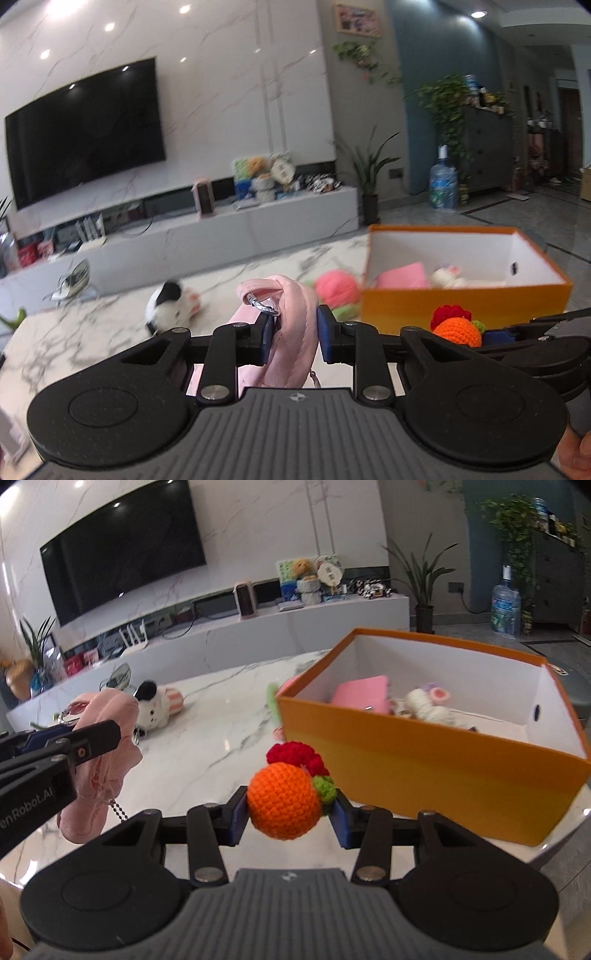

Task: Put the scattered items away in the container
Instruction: 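Carry the crocheted fruit and pink pouch with both tools over the orange box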

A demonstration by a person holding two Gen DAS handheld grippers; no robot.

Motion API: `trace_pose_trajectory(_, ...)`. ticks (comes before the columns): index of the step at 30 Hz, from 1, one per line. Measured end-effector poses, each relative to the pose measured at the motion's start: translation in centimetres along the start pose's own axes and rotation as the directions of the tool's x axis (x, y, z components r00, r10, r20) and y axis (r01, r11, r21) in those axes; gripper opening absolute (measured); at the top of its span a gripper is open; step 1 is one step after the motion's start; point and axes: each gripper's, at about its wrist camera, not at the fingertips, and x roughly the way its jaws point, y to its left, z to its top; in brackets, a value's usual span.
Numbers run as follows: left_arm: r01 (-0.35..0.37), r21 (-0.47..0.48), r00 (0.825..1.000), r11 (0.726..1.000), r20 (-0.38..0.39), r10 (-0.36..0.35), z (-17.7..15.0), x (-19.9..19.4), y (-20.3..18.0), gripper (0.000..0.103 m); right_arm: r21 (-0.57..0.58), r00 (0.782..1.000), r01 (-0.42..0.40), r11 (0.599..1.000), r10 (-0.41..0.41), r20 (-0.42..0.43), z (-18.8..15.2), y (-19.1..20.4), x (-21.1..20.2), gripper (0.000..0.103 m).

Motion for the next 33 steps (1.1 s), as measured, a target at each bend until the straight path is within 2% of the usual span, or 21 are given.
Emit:
trace_pose_trajectory(8,0.114,0.047,0.991,0.992,0.066,-0.117,3.4,1.1,-4.2,0.029,0.110,0.995,0.046,0.993,-0.056,0.087,1.8,-4.8,-2.7,0.049)
trace_pose_trajectory(14,0.207,0.117,0.970,0.971,0.105,-0.219,5.1,2.7,-7.4,0.029,0.156,0.983,0.094,0.983,-0.117,0.142,3.7,-7.3,-3.0,0.049)
trace_pose_trajectory(18,0.233,0.157,0.961,0.960,0.113,-0.252,5.9,3.9,-9.2,0.028,0.159,0.976,0.129,0.979,-0.153,0.154,4.7,-8.5,-2.6,0.049)
trace_pose_trajectory(27,0.263,0.180,0.956,0.948,0.083,-0.281,6.9,6.9,-11.7,0.028,0.172,0.974,0.178,0.969,-0.199,0.112,6.2,-11.0,0.2,0.049)
trace_pose_trajectory(33,0.278,0.189,0.952,0.942,0.076,-0.296,7.8,8.2,-12.2,0.029,0.131,0.966,0.238,0.962,-0.248,0.067,6.4,-11.9,2.1,0.049)
